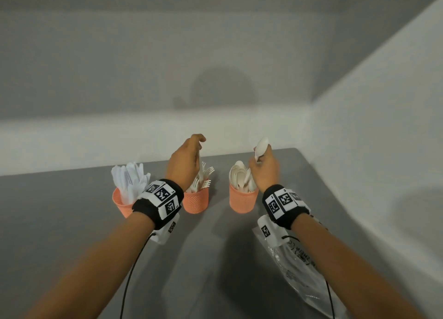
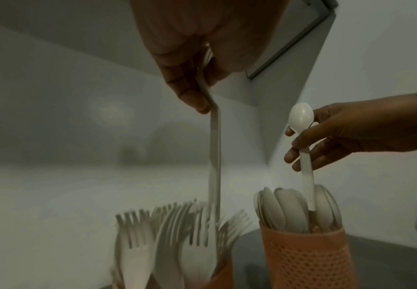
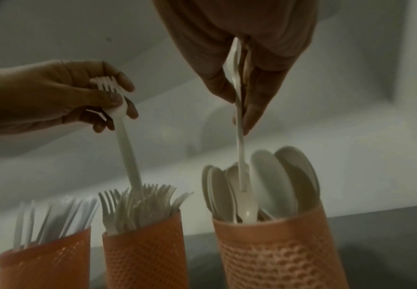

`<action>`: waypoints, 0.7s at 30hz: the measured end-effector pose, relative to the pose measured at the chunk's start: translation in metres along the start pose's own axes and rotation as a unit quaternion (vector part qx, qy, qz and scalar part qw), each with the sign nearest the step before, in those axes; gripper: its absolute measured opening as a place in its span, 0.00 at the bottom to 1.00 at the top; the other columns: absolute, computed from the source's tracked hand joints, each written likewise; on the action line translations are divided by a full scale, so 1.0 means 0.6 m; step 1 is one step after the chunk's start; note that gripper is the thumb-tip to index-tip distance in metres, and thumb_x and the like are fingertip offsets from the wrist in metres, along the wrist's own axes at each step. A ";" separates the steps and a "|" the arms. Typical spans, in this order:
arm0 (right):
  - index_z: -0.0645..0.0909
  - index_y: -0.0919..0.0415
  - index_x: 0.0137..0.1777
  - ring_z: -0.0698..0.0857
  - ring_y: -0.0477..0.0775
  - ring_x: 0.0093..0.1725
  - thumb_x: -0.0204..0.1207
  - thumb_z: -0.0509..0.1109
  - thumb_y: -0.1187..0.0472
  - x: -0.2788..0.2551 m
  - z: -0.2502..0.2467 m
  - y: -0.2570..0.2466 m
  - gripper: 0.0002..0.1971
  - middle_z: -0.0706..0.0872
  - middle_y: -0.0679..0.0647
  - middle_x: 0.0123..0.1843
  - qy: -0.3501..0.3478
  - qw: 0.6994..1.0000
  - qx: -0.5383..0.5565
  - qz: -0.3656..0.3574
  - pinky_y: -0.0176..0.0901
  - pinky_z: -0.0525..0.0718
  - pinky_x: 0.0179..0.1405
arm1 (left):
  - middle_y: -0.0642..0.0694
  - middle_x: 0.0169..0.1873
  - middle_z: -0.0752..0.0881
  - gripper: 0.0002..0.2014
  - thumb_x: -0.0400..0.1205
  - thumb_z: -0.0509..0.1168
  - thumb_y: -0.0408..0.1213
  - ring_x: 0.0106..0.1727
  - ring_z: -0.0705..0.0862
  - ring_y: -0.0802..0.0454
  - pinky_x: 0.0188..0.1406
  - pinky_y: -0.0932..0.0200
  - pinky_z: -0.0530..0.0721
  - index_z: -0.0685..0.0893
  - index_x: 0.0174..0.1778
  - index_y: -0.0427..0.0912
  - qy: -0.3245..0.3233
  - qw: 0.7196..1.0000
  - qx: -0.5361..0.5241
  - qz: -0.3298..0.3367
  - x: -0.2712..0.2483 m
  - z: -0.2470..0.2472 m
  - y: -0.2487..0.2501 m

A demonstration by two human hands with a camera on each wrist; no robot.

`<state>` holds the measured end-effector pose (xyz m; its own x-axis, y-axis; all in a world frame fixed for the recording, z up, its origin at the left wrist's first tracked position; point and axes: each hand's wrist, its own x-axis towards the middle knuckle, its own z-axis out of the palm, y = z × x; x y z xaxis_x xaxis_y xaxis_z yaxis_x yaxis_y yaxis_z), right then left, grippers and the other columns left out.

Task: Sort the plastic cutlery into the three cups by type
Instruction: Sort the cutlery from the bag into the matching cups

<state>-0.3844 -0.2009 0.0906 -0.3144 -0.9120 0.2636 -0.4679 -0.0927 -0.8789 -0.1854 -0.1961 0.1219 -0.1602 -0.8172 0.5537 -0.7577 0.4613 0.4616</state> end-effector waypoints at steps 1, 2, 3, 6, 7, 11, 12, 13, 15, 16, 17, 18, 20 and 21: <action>0.72 0.66 0.62 0.81 0.57 0.42 0.77 0.62 0.69 -0.001 0.004 0.006 0.14 0.81 0.58 0.43 -0.004 1.000 -0.022 0.001 0.45 0.79 0.42 | 0.35 0.52 0.83 0.17 0.81 0.52 0.23 0.51 0.83 0.40 0.42 0.57 0.73 0.73 0.65 0.34 -0.018 1.000 0.016 -0.006 -0.002 0.006 -0.002; 0.71 0.66 0.63 0.80 0.58 0.41 0.76 0.62 0.69 -0.002 0.007 0.012 0.15 0.80 0.57 0.42 -0.009 0.999 -0.040 0.004 0.46 0.78 0.40 | 0.34 0.54 0.83 0.18 0.80 0.52 0.21 0.53 0.83 0.39 0.42 0.56 0.75 0.73 0.66 0.34 -0.035 0.999 0.036 -0.013 -0.005 0.011 -0.005; 0.71 0.65 0.63 0.80 0.58 0.40 0.76 0.62 0.69 -0.004 0.010 0.017 0.16 0.80 0.57 0.41 -0.016 0.999 -0.052 0.008 0.47 0.79 0.39 | 0.34 0.55 0.82 0.20 0.79 0.52 0.21 0.54 0.82 0.38 0.43 0.53 0.77 0.72 0.67 0.35 -0.050 0.997 0.056 -0.021 -0.007 0.016 -0.007; 0.72 0.61 0.64 0.80 0.56 0.40 0.76 0.63 0.67 -0.009 0.014 0.023 0.16 0.80 0.56 0.41 -0.037 0.998 -0.052 0.011 0.43 0.76 0.39 | 0.34 0.53 0.83 0.21 0.78 0.52 0.20 0.51 0.82 0.37 0.42 0.50 0.78 0.72 0.66 0.35 -0.067 0.992 0.096 -0.048 -0.014 0.030 -0.020; 0.72 0.61 0.64 0.79 0.54 0.41 0.76 0.63 0.68 -0.010 0.016 0.022 0.16 0.80 0.54 0.42 -0.038 0.998 -0.049 0.002 0.41 0.75 0.41 | 0.35 0.51 0.84 0.20 0.78 0.52 0.20 0.50 0.82 0.37 0.41 0.50 0.77 0.73 0.66 0.35 -0.065 0.991 0.101 -0.058 -0.015 0.035 -0.025; 0.74 0.62 0.63 0.81 0.54 0.52 0.75 0.62 0.72 -0.013 0.026 0.028 0.16 0.82 0.57 0.53 -0.064 0.995 -0.069 -0.041 0.41 0.78 0.50 | 0.36 0.49 0.87 0.16 0.80 0.53 0.24 0.54 0.80 0.37 0.48 0.47 0.77 0.77 0.62 0.35 -0.058 0.989 0.118 -0.072 -0.025 0.047 -0.037; 0.76 0.64 0.60 0.81 0.57 0.55 0.75 0.62 0.72 -0.013 0.029 0.033 0.15 0.82 0.59 0.56 -0.072 0.992 -0.083 -0.054 0.43 0.79 0.53 | 0.37 0.50 0.87 0.15 0.80 0.54 0.26 0.56 0.79 0.38 0.51 0.48 0.74 0.77 0.61 0.35 -0.059 0.988 0.122 -0.072 -0.028 0.049 -0.039; 0.78 0.64 0.58 0.81 0.59 0.57 0.75 0.62 0.71 -0.015 0.033 0.039 0.13 0.82 0.60 0.57 -0.076 0.990 -0.097 -0.068 0.45 0.78 0.56 | 0.38 0.50 0.87 0.15 0.81 0.54 0.27 0.57 0.79 0.38 0.53 0.48 0.73 0.78 0.61 0.36 -0.060 0.988 0.124 -0.073 -0.031 0.050 -0.042; 0.79 0.65 0.57 0.79 0.61 0.60 0.76 0.61 0.68 -0.019 0.037 0.043 0.12 0.81 0.61 0.58 -0.068 0.985 -0.121 -0.104 0.48 0.77 0.59 | 0.38 0.48 0.87 0.14 0.81 0.54 0.29 0.56 0.81 0.39 0.56 0.48 0.72 0.79 0.59 0.37 -0.048 0.989 0.123 -0.070 -0.035 0.052 -0.048; 0.79 0.66 0.59 0.78 0.62 0.62 0.77 0.60 0.65 -0.020 0.040 0.043 0.13 0.80 0.62 0.60 -0.061 0.981 -0.136 -0.124 0.49 0.76 0.63 | 0.38 0.46 0.88 0.15 0.80 0.52 0.30 0.55 0.82 0.39 0.57 0.48 0.73 0.80 0.58 0.37 -0.039 0.990 0.118 -0.067 -0.036 0.053 -0.051; 0.78 0.65 0.62 0.76 0.63 0.66 0.78 0.58 0.61 -0.021 0.041 0.043 0.16 0.79 0.63 0.64 -0.062 0.975 -0.160 -0.140 0.51 0.74 0.68 | 0.38 0.45 0.88 0.16 0.80 0.51 0.32 0.53 0.83 0.39 0.58 0.47 0.73 0.80 0.57 0.37 -0.033 0.991 0.115 -0.065 -0.036 0.056 -0.055; 0.76 0.64 0.67 0.72 0.64 0.71 0.79 0.55 0.57 -0.021 0.045 0.042 0.21 0.75 0.65 0.70 -0.069 0.968 -0.193 -0.146 0.53 0.70 0.73 | 0.38 0.45 0.88 0.18 0.79 0.49 0.33 0.53 0.84 0.39 0.60 0.46 0.73 0.81 0.58 0.38 -0.032 0.991 0.114 -0.062 -0.037 0.058 -0.058; 0.69 0.61 0.75 0.61 0.63 0.80 0.79 0.45 0.48 -0.021 0.053 0.043 0.30 0.62 0.64 0.81 -0.096 0.948 -0.265 -0.148 0.56 0.57 0.80 | 0.38 0.49 0.89 0.24 0.77 0.45 0.37 0.55 0.85 0.39 0.63 0.43 0.74 0.81 0.60 0.37 -0.043 0.991 0.116 -0.057 -0.040 0.066 -0.066; 0.65 0.59 0.78 0.56 0.62 0.82 0.77 0.38 0.44 -0.020 0.057 0.045 0.34 0.57 0.63 0.83 -0.113 0.936 -0.298 -0.147 0.57 0.52 0.81 | 0.37 0.53 0.88 0.26 0.76 0.44 0.40 0.58 0.85 0.39 0.64 0.41 0.74 0.81 0.63 0.36 -0.059 0.989 0.119 -0.060 -0.044 0.071 -0.070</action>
<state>-0.3648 -0.2061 0.0499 0.0520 -0.9492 0.3103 -0.9055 -0.1759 -0.3863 -0.1761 -0.2086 0.0584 -0.1232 -0.9022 0.4133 -0.9011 0.2762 0.3344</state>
